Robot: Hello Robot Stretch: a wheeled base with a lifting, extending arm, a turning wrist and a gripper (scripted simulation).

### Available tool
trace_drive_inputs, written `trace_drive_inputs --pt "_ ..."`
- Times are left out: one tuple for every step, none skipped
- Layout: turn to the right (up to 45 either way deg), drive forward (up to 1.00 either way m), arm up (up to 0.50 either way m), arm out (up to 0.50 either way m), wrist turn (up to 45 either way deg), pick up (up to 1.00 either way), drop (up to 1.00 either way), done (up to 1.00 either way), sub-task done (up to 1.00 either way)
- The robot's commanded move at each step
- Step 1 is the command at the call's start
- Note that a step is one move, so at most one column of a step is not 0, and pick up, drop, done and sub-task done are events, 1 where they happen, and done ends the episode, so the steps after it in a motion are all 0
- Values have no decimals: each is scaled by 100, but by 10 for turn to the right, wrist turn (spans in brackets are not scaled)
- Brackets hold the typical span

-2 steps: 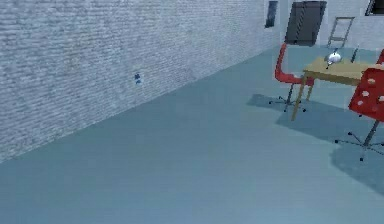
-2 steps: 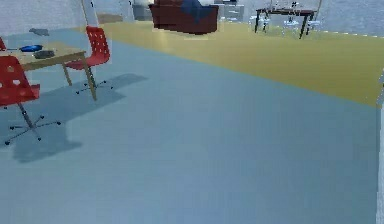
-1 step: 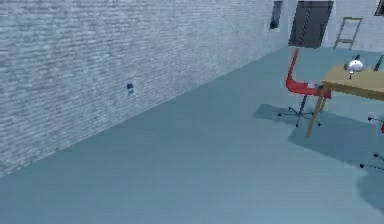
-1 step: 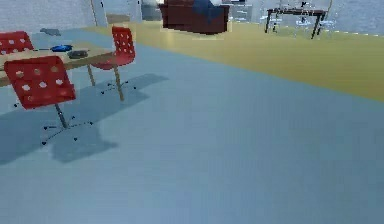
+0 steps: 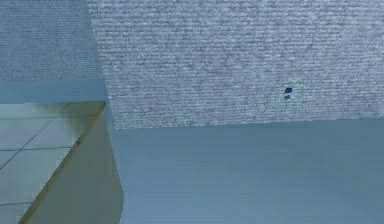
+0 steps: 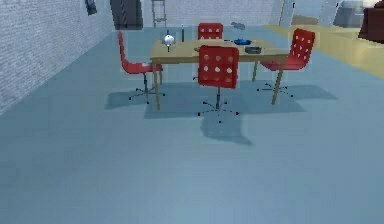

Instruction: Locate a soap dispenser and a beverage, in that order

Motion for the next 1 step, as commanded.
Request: trace_drive_inputs --pt "-30 0 0 0 0 0 0 0 0"
